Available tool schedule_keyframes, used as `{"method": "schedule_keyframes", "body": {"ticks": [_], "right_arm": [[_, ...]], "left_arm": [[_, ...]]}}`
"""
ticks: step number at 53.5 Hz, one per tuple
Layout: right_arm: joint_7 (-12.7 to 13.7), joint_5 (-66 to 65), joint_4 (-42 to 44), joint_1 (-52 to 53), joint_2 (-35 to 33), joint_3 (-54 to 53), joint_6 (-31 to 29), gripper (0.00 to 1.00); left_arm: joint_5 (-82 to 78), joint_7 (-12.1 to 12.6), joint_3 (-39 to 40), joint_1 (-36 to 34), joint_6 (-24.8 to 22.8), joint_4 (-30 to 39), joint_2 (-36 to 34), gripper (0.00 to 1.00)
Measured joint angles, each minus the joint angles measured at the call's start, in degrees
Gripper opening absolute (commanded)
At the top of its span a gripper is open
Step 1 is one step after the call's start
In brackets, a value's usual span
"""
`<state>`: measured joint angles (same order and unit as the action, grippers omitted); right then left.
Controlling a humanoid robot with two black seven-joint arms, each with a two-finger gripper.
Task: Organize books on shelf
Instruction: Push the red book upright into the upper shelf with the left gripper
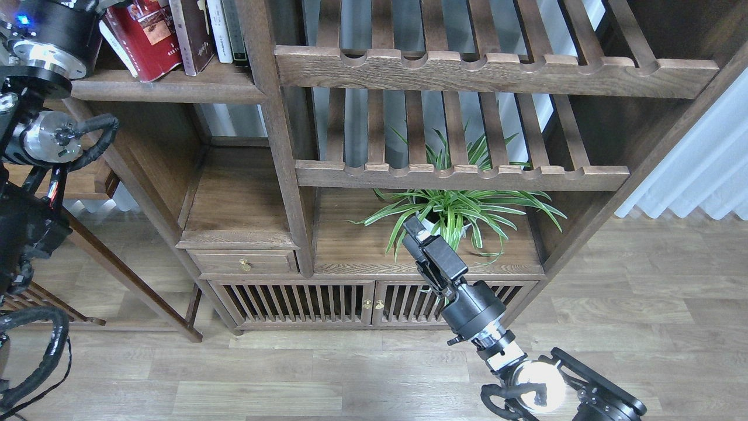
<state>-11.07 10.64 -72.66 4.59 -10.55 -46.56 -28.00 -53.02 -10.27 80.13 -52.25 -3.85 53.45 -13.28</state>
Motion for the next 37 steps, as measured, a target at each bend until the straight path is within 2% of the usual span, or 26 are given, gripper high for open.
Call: {"method": "schedule_keyframes", "body": {"ticks": [15,27,37], "right_arm": [[0.02,0.00,0.30,0.06,0.00,0.15,0.00,0.82],[0.04,0.00,0.33,0.17,-0.35,-0.03,0.00,0.82],[0.05,0.04,0.33,0.35,-0.16,-0.49,0.00,0.83]], "left_arm": [[0.00,0.02,0.61,-5.13,0.12,0.17,-0.17,0.33],[0.39,0.34,1.09,-10.17,2.43,0.07,-1.01,0.39],[2.30,0.95,0.65,-9.26,2.08,2.75,-0.45,0.39]]}}
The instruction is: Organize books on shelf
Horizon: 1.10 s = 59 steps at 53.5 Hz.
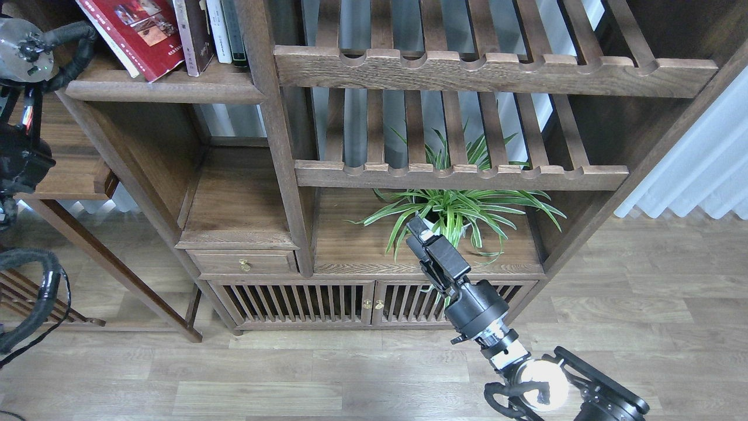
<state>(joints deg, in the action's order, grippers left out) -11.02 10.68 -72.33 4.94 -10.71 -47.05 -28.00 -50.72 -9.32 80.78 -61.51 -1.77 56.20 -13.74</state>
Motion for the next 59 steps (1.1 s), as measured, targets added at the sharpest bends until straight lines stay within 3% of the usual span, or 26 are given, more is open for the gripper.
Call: {"method": "schedule_keyframes", "body": {"ticks": [6,15,22,33,42,51,59], "right_arm": [[-0.08,0.25,-0.01,0.65,0.28,-0.28,0.00,0.87],[-0.29,0.42,-0.22,1.16,0.34,-0.46,0.00,0.91],[-0.39,0.48,-1.56,1.21,0.24,-1.83,0.00,0.91],[-0.41,0.48,-4.12,0.90,-0.55,-3.83,0.00,0.92],[-0.41,0.52,-4.52,0.98,-0.40,-6.47,0.00,0.92],[-0.41,1.52,-4.37,2.63,0.15,-8.80,0.00,0.92],[-0.40,1.76,-4.30,3.31,0.43,-8.93,0.00,0.92]], "left_arm": [[5.38,0.19,-0.50,2.67,-0.17,3.46,0.29,0.40],[11.78,0.26,-0.57,3.65,-0.35,8.38,0.37,0.51],[16.29,-0.50,0.01,3.83,-0.42,12.18,1.35,0.68],[20.72,-1.49,1.06,4.30,-1.22,18.25,4.50,0.80],[21.03,-1.59,1.51,6.29,-2.64,22.08,8.05,0.82],[21.13,-1.67,2.26,10.73,-13.96,22.90,12.11,0.83],[21.17,-1.57,2.43,13.89,-22.09,22.90,13.57,0.92]]}}
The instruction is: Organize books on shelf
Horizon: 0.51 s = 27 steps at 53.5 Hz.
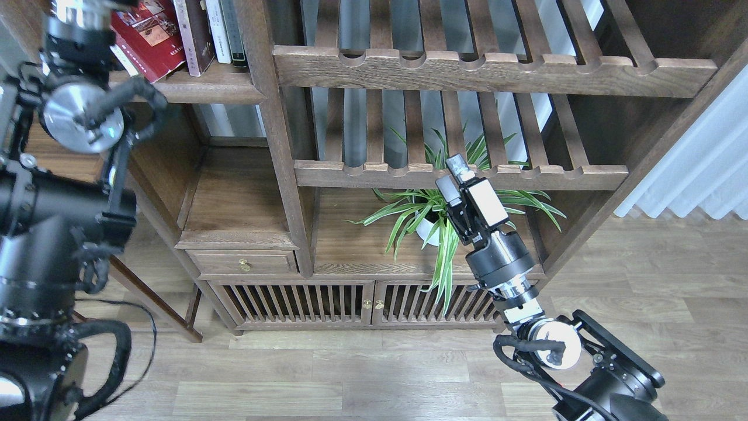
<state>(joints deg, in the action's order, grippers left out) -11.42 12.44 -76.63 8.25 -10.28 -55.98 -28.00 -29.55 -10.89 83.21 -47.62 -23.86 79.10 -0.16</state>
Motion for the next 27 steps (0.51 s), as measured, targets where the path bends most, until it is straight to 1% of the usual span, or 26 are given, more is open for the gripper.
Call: {"method": "schedule_keyframes", "body": {"ticks": [5,9,17,27], "right_arm": [[0.00,0.02,0.08,0.88,0.61,-0.06,0.00,0.92],[-0.01,0.03,0.17,1.49,1.48,-0.14,0.00,0.92],[-0.13,0.03,0.67,2.61,2.43,-0.18,0.00,0.92],[-0.26,0.26,1.03,3.55,2.79,-0.19,0.00,0.92]], "left_arm": [[0.08,0.31,-0.47,1.29,-3.07,0.00,0.13,0.94],[0.20,0.42,-1.38,2.76,-3.90,0.00,0.15,0.94],[0.27,0.51,-4.82,7.21,-4.13,0.00,0.16,0.94],[0.28,0.56,-13.75,13.17,-4.14,-0.14,0.17,0.95]]}}
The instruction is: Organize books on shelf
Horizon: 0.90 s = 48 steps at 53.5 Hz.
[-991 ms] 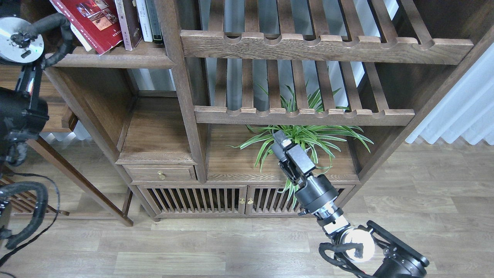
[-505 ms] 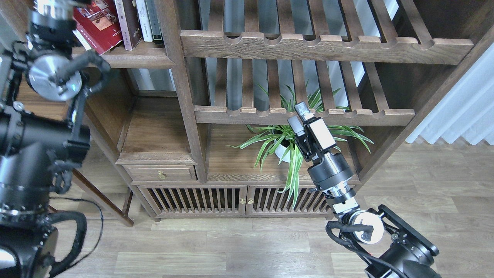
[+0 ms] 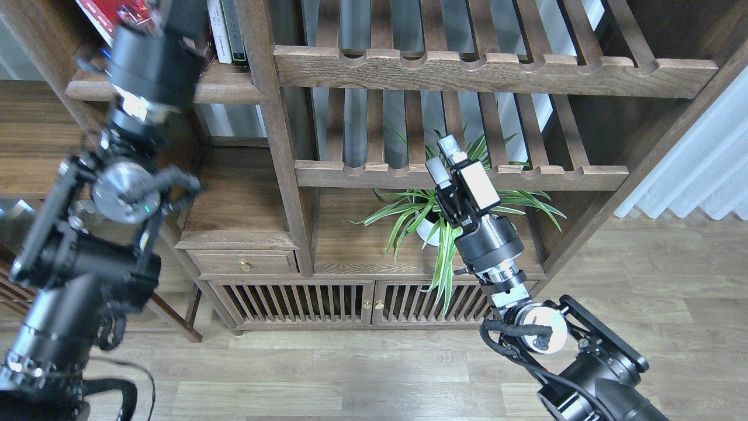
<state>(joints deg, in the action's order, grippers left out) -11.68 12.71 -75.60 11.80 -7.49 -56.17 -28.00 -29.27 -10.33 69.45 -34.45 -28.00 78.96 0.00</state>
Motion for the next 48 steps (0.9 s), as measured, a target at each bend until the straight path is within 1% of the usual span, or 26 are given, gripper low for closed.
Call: {"method": "schedule_keyframes", "body": {"ticks": [5,9,12,13,21,27,34,38,48], "right_arm": [[0.00,0.03,0.01,-0.02,0.22,0.00,0.00,0.92],[0.00,0.04,0.02,-0.07,0.26,-0.06,0.00,0.92],[0.00,0.04,0.01,-0.09,0.25,-0.14,0.00,0.92],[-0.01,0.04,0.00,-0.11,0.22,-0.58,0.00,0.92],[-0.01,0.04,-0.12,-0.12,0.14,-1.18,0.00,0.92],[-0.01,0.04,-0.16,-0.16,0.00,-1.29,0.00,0.92],[-0.01,0.04,-0.16,-0.15,-0.02,-1.31,0.00,0.92],[-0.01,0.04,-0.16,-0.09,0.10,-1.31,0.00,0.92],[-0.01,0.04,-0.16,-0.15,0.34,-1.31,0.00,0.90]], "left_arm": [[0.00,0.00,-3.70,1.49,0.00,-0.06,0.00,0.95],[0.00,0.01,-5.65,2.16,0.00,-0.12,0.00,0.98],[0.00,0.03,-7.01,2.54,0.00,-0.22,0.00,0.99],[0.00,0.36,-8.90,3.55,0.00,-0.45,0.00,0.99],[-0.08,0.96,-10.49,4.91,0.00,-1.36,0.00,0.99],[-0.08,2.28,-10.85,6.15,0.00,-1.93,0.00,0.99],[-0.08,5.51,-10.98,8.00,0.00,-2.05,0.00,0.99],[-0.01,6.72,-10.98,8.31,0.00,-2.05,0.00,0.99],[0.01,7.23,-10.92,8.05,0.00,-2.05,0.00,0.99]]}}
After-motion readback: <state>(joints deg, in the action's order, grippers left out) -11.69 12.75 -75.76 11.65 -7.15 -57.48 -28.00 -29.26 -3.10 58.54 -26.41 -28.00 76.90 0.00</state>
